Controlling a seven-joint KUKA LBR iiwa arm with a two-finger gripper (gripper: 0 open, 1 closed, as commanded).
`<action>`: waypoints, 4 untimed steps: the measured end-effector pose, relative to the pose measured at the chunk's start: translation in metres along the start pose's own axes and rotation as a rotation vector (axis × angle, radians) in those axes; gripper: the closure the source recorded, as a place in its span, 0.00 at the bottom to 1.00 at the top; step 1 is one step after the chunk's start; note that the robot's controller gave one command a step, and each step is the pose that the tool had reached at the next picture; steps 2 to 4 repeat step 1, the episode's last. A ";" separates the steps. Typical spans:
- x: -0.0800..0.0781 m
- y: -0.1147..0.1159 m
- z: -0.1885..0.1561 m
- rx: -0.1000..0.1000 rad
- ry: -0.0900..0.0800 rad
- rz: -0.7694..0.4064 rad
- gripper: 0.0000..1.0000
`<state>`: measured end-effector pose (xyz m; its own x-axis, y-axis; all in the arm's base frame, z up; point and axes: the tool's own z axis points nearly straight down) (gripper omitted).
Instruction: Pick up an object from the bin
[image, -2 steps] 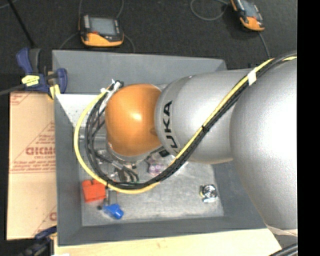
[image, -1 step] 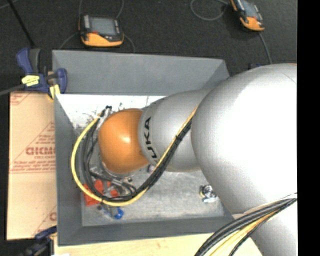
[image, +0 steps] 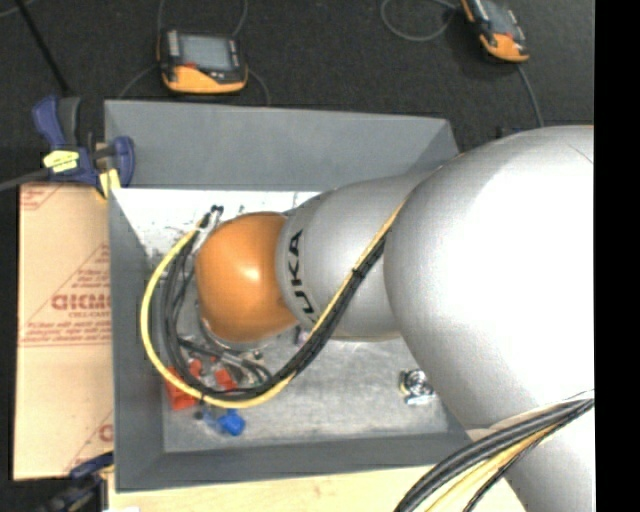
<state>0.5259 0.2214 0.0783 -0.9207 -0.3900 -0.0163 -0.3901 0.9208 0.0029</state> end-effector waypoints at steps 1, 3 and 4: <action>-0.035 -0.012 -0.139 0.005 0.003 -0.029 1.00; -0.035 -0.012 -0.139 0.005 0.003 -0.029 1.00; -0.035 -0.012 -0.139 0.005 0.003 -0.029 1.00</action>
Offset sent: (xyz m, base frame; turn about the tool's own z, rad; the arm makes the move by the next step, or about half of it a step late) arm 0.0310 0.0015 0.1329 -0.0320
